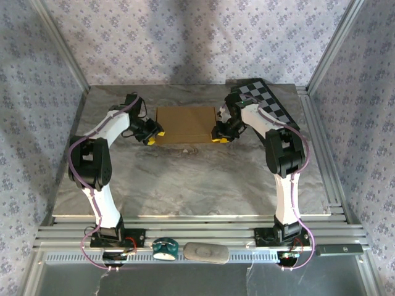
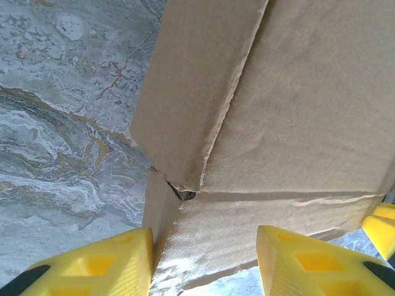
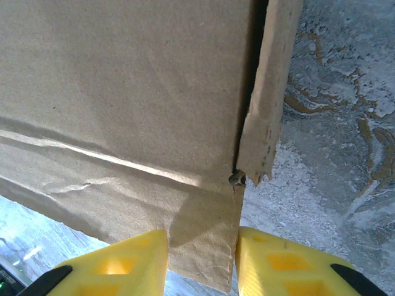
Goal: Fold the paper box
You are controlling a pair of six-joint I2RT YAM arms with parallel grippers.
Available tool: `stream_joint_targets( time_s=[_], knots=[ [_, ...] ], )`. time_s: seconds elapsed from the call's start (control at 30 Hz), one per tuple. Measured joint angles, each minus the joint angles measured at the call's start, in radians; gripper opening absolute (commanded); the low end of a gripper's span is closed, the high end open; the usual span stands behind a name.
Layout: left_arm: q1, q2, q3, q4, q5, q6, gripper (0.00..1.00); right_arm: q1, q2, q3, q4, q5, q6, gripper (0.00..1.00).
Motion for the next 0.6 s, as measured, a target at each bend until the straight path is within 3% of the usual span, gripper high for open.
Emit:
stream_joint_targets(
  time_s=[0.33, 0.6],
  knots=[
    [0.002, 0.056, 0.004, -0.007, -0.001, 0.019, 0.43, -0.003, 0.01, 0.012, 0.005, -0.011, 0.019, 0.34],
    [0.002, 0.056, -0.006, -0.016, -0.028, 0.04, 0.47, -0.008, 0.011, 0.015, 0.023, -0.027, 0.039, 0.33]
  ],
)
